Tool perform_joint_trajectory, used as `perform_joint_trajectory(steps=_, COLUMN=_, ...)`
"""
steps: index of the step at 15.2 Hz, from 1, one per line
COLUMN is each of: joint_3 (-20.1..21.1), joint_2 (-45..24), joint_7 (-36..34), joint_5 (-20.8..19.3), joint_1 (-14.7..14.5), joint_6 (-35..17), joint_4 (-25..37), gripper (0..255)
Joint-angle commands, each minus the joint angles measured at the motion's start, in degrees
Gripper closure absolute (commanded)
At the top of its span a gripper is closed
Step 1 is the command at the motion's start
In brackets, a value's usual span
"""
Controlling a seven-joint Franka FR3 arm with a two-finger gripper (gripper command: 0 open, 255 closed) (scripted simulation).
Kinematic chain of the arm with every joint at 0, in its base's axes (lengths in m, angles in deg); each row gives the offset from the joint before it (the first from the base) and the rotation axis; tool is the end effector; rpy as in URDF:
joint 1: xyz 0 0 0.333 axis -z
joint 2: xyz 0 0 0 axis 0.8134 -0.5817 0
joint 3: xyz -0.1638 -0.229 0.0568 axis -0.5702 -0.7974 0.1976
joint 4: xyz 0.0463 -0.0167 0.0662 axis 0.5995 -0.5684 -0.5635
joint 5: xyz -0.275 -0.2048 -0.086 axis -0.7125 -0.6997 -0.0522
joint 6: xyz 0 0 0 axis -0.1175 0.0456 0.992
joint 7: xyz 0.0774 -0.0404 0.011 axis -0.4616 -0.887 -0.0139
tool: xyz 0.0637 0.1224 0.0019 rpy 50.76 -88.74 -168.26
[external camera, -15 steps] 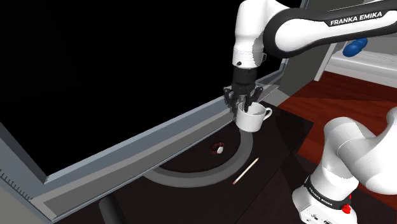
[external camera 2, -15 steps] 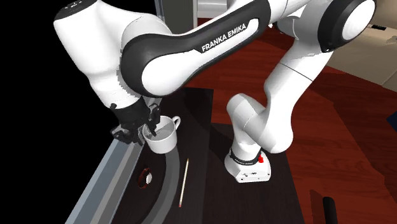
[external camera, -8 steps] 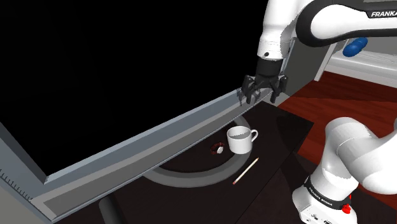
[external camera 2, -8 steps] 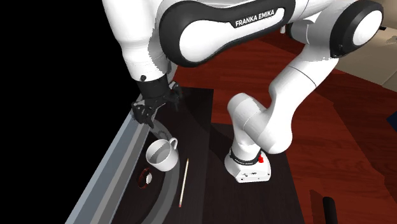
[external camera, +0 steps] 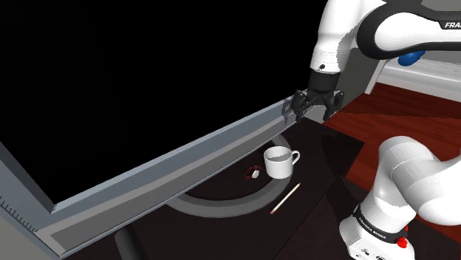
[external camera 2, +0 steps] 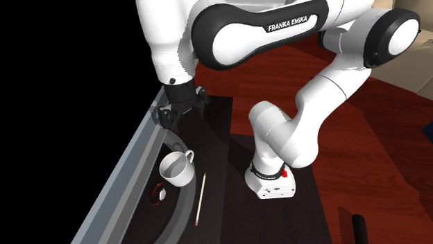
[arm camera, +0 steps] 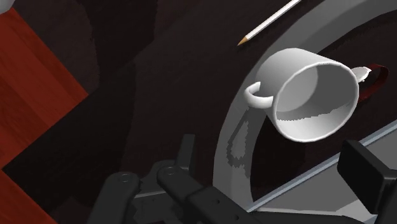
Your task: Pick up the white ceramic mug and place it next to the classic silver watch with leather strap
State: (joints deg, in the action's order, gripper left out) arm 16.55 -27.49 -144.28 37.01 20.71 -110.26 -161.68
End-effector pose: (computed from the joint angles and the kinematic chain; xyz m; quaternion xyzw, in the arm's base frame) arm 0.2723 0.0359 0.4858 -0.9461 0.3227 0.0288 0.0015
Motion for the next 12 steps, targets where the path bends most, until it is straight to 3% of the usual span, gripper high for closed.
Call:
perform_joint_trajectory(steps=1, joint_3=-0.34, joint_2=0.32, joint_7=0.0, joint_5=-0.35, joint_1=0.2, joint_6=-1.45, joint_4=-1.75, gripper=0)
perform_joint_trajectory(steps=10, joint_3=-0.42, joint_2=0.4, joint_7=-0.01, joint_5=-0.44, joint_1=0.24, joint_6=-1.83, joint_4=-2.22, gripper=0)
perform_joint_trajectory(steps=11, joint_3=-0.42, joint_2=0.4, joint_7=-0.01, joint_5=-0.44, joint_1=0.24, joint_6=-1.83, joint_4=-2.22, gripper=255)
perform_joint_trajectory(steps=12, joint_3=-0.42, joint_2=0.4, joint_7=-0.01, joint_5=-0.44, joint_1=0.24, joint_6=-1.83, joint_4=-2.22, gripper=255)
